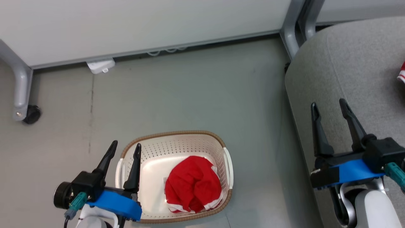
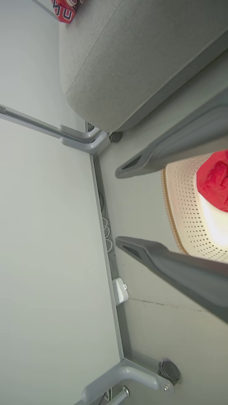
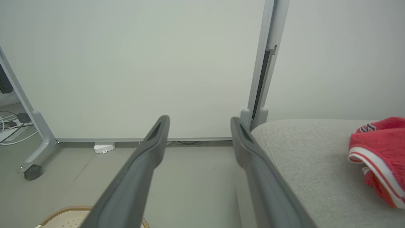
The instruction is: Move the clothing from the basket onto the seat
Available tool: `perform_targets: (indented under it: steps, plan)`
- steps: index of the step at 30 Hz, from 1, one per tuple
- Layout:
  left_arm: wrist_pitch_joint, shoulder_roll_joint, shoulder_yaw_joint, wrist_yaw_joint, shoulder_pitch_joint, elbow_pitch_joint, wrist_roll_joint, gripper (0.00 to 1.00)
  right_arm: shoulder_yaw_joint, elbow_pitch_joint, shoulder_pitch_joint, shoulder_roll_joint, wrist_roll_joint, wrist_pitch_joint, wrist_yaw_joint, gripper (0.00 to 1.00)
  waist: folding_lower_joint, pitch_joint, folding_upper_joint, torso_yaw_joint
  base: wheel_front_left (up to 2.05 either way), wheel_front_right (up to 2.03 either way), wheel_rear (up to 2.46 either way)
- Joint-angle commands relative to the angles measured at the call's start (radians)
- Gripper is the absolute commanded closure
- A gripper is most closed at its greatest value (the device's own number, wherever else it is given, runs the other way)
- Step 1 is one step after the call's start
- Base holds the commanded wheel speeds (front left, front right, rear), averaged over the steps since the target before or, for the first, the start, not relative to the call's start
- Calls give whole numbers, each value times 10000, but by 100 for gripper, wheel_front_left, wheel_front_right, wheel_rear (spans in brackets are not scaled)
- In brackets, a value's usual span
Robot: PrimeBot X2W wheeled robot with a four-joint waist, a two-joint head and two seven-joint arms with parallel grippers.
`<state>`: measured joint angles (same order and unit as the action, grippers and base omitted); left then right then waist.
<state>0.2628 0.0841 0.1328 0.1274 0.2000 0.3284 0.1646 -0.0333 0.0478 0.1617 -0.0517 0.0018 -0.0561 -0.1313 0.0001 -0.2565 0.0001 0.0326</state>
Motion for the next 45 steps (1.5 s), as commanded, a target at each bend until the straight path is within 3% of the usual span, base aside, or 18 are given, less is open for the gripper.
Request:
perform_targets:
  steps: [1,12,22,29,43,44,45]
  plan:
    - [30,112,135,44,328,129,-28,0,42,106,306,24,15,-63,10,0,-1,-1199,-1,471,0,0,0]
    - [30,530,1846,44,2897,2428,283,0,377,299,1985,26,413,-564,10,0,-1,-4101,-1,1496,0,0,0]
    - [29,778,3423,43,4563,4752,925,0,840,28,2897,28,891,-1176,10,0,-1,-5759,-1,2225,0,0,0]
    - [-111,509,3906,44,5642,6268,1546,0,930,188,2730,28,856,-1327,10,0,-1,-6547,-1,2378,0,0,0]
    - [-361,342,4587,44,6794,7777,2677,0,1277,234,2789,27,1003,-1530,10,0,-1,-7128,-1,2672,0,0,0]
    - [-383,341,4698,44,6849,7804,2737,56,1288,211,2780,27,1015,-1554,10,0,-1,-7140,-1,2691,0,0,0]
    - [-408,357,4782,44,6893,7852,2805,100,1298,191,2758,27,1028,-1576,10,0,-1,-7143,-1,2702,0,0,0]
